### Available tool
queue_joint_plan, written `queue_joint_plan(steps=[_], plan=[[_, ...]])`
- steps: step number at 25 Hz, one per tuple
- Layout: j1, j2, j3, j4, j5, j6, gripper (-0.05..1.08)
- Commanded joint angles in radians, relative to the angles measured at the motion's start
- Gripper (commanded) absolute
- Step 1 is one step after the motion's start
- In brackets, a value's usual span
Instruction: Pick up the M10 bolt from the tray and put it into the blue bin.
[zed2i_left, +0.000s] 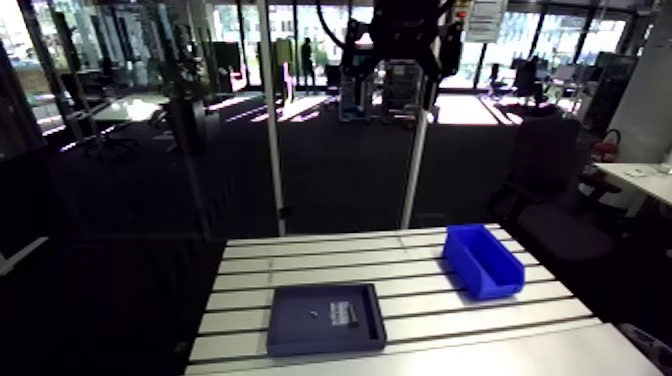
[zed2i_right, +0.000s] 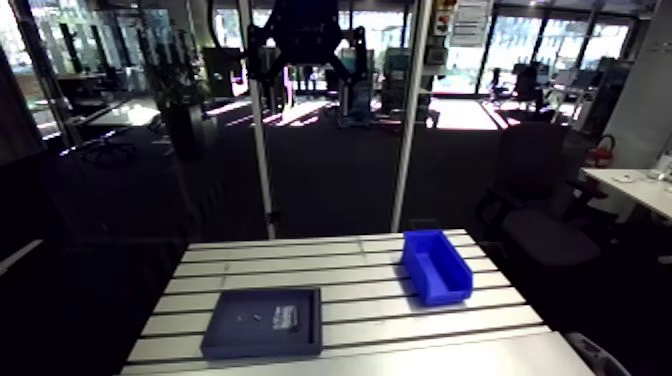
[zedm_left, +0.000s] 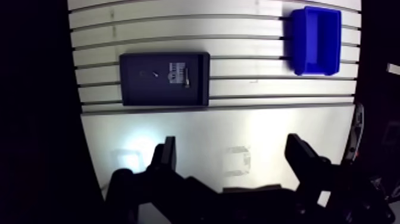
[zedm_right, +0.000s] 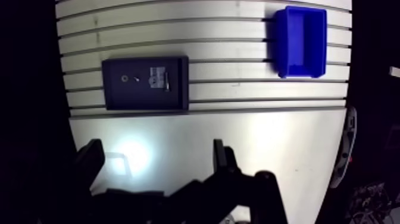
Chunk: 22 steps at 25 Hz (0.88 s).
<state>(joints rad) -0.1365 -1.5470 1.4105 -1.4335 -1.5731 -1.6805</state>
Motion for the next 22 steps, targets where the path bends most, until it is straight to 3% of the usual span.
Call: queue_joint_plan(steps=[1,12,22], plan=[[0.0,0.014,0.029,-0.011,0.003,0.025,0.0],[-0.002,0.014,0.037,-0.011,0.005,0.026,0.0],[-0.002,-0.002,0.144,-0.067,0.0,0.069,0.0]])
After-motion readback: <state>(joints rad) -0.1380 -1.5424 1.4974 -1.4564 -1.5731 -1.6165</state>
